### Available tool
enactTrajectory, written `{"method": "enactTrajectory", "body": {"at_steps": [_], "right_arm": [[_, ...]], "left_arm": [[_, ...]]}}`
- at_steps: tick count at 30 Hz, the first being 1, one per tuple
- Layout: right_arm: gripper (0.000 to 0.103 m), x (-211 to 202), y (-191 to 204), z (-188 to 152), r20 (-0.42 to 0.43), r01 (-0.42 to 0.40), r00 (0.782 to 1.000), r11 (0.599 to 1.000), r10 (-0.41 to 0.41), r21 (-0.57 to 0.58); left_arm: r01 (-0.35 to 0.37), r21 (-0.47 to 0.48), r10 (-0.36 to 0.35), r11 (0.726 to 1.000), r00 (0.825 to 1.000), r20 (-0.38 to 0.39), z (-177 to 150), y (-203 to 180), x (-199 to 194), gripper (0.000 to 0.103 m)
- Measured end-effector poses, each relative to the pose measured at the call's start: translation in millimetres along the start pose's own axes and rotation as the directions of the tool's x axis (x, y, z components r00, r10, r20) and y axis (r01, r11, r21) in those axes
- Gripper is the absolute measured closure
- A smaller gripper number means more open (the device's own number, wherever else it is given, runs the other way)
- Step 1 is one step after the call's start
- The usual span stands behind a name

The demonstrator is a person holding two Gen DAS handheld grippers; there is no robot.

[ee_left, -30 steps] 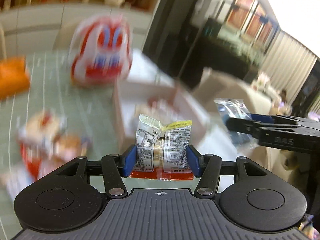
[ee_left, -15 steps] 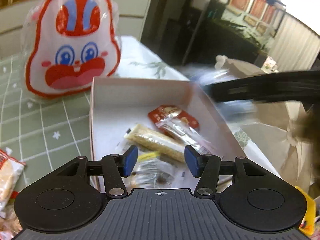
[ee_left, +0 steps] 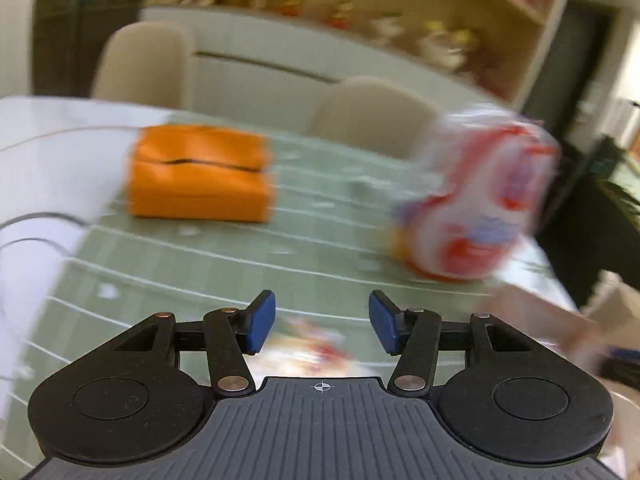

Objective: Organize snacks

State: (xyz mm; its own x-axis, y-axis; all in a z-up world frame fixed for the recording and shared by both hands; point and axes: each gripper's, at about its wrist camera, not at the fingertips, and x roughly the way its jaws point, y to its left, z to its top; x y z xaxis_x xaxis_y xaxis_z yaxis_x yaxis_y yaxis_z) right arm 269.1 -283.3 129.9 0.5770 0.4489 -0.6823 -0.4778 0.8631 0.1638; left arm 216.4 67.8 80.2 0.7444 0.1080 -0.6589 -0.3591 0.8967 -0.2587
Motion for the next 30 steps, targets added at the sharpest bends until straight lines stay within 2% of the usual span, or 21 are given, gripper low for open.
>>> {"method": "enactTrajectory", "body": {"at_steps": [4, 7, 8, 13, 17, 19, 22, 24, 26, 28, 30], "right_arm": [[0.028, -24, 44, -21, 0.009, -0.033, 0.999, 0.998, 0.034, -0.052], [0.027, -29, 71, -36, -0.024, -0.057, 0.998, 0.996, 0.055, -0.069], [0.027, -29, 78, -41, -0.037, -0.066, 0.997, 0.996, 0.064, -0.062], [0.027, -9, 105, -54, -0.078, -0.099, 0.992, 0.994, 0.103, 0.05], [0.027, 21, 126, -56, -0.112, -0.115, 0.986, 0.987, 0.127, 0.111], [0.027, 38, 137, -58, -0.134, -0.077, 0.987, 0.991, 0.091, 0.106], [0.027, 59, 143, -61, -0.171, -0.033, 0.984, 0.993, 0.053, 0.116], [0.027, 67, 147, -64, -0.193, -0.022, 0.98, 0.992, 0.046, 0.124], [0.027, 69, 155, -66, -0.189, -0.015, 0.981, 0.995, 0.034, 0.099], [0.027, 67, 165, -70, -0.187, -0.024, 0.982, 0.998, 0.035, 0.06], [0.027, 59, 174, -76, -0.179, -0.059, 0.982, 0.997, 0.066, 0.042]], "left_arm": [[-0.012, 0.007, 0.013, 1.0, 0.995, -0.097, 4, 27, 40, 0.046], [0.055, 0.028, -0.05, 0.998, 0.984, -0.17, -8, 28, 56, 0.047], [0.082, 0.046, -0.072, 0.996, 0.98, -0.185, -12, 25, 58, 0.053], [0.196, 0.201, -0.149, 0.96, 0.962, -0.228, -39, 5, 31, 0.058], [0.27, 0.214, -0.212, 0.939, 0.943, -0.256, -58, 15, 8, 0.059], [0.29, 0.191, -0.235, 0.938, 0.935, -0.267, -66, 21, -7, 0.06], [0.303, 0.136, -0.259, 0.943, 0.927, -0.272, -77, 34, -28, 0.07], [0.292, 0.103, -0.259, 0.951, 0.932, -0.255, -80, 43, -45, 0.07], [0.258, 0.05, -0.24, 0.965, 0.944, -0.228, -79, 56, -62, 0.07], [0.213, -0.023, -0.213, 0.977, 0.955, -0.205, -80, 73, -76, 0.07], [0.193, -0.084, -0.206, 0.978, 0.958, -0.199, -83, 91, -88, 0.07]]}}
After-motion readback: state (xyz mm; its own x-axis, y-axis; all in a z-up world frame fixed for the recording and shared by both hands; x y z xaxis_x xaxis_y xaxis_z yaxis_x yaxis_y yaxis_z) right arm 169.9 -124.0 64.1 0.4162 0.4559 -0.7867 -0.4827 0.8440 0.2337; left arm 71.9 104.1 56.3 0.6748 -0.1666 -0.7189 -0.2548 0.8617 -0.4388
